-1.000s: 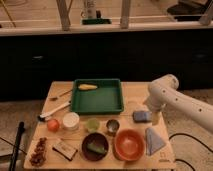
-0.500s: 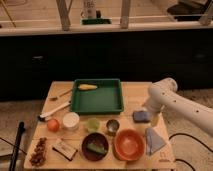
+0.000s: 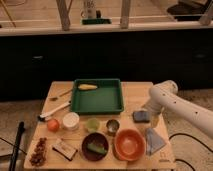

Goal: Place sponge in tray

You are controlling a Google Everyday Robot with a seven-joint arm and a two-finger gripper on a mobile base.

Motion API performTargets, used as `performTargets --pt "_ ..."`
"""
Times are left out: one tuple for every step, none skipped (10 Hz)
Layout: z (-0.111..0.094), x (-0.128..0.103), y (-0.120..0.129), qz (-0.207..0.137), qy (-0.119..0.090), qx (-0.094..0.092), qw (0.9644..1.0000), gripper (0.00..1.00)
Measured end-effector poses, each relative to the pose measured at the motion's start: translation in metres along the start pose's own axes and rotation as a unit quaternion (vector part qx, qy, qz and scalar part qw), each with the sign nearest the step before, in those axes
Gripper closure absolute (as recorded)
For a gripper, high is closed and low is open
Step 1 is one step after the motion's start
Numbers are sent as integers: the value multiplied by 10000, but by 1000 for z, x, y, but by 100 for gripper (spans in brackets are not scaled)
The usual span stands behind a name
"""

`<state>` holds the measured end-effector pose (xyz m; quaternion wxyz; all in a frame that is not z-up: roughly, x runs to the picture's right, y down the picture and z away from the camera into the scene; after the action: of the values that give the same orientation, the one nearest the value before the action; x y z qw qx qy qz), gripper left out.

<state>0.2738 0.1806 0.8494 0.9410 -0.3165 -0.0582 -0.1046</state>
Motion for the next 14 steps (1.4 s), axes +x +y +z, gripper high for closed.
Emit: performTargets --pt "2 1 -1 14 -29 2 10000 20" --pt "6 3 0 41 -85 -6 10000 20" --pt "9 5 1 80 -129 -10 9999 20" --pt "12 7 2 122 -171 -17 9998 20" --pt "14 7 2 145 -213 -22 9997 20" --pt "17 6 1 185 -269 -24 9995 20" --pt "18 7 2 248 -340 -16 9991 20" --pt "18 9 4 280 -344 -19 9990 20" --pt "18 10 4 288 -349 -21 9990 20" --pt "19 10 3 279 -351 -27 9990 20" --pt "20 10 3 275 -357 -36 9990 20" --pt "21 9 3 281 -373 -48 9989 20" --pt "22 9 3 283 -373 -54 9989 20" --pt "21 8 3 255 -359 -66 9990 20"
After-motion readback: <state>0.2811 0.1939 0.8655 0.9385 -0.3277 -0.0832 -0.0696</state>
